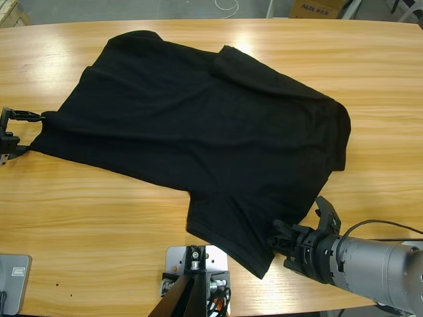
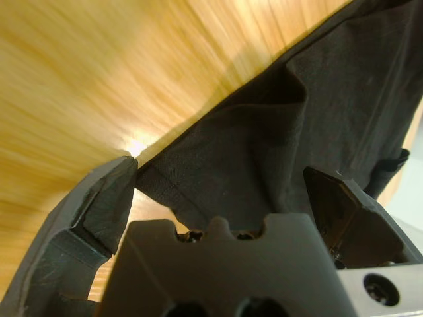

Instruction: Fold clothes

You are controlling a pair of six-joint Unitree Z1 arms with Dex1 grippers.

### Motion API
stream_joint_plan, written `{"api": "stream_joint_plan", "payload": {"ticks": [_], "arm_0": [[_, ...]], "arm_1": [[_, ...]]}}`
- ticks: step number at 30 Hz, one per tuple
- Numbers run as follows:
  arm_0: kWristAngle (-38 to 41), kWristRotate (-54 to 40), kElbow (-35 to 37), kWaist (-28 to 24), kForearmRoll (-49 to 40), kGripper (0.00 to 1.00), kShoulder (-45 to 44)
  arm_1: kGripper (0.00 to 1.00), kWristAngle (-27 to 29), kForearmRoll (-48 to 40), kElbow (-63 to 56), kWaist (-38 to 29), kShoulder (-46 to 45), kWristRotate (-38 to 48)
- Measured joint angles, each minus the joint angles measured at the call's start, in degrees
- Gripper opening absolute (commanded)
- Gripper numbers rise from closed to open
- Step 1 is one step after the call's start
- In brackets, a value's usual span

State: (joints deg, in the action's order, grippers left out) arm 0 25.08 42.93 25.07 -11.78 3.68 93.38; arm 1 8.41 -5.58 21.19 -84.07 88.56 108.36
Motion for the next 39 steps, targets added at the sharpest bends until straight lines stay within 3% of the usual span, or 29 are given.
{"api": "stream_joint_plan", "payload": {"ticks": [12,16,19,21,22,24,27,39], "arm_0": [[0.2,4.1,-0.9,2.4,-1.8,0.967,-1.7],[0.1,4.4,-1.4,1.6,0.6,1.000,-1.3],[0.1,4.6,-1.8,1.5,4.7,0.734,0.2],[0.1,5.1,-2.1,1.7,6.5,0.723,0.8],[0.2,5.4,-2.1,2.0,7.1,0.671,1.0],[0.2,5.8,-2.1,2.5,7.9,0.468,1.5],[0.7,5.9,-2.4,3.0,8.4,0.017,2.3],[1.6,6.0,-3.6,4.2,4.7,0.000,1.5]], "arm_1": [[0.000,0.0,0.0,-0.1,0.0,0.2,0.0],[0.000,0.0,0.0,-0.3,0.0,0.3,0.0],[0.000,0.0,0.0,-0.8,0.0,0.3,0.1],[0.000,0.0,-0.1,-0.9,0.0,0.3,0.1],[0.000,0.0,-0.2,-0.9,0.0,0.3,0.1],[0.000,0.0,-0.2,-0.9,0.0,0.3,0.1],[0.000,0.0,-0.2,-0.9,0.0,0.3,0.1],[0.000,0.0,-0.2,-0.9,0.0,0.3,0.2]]}}
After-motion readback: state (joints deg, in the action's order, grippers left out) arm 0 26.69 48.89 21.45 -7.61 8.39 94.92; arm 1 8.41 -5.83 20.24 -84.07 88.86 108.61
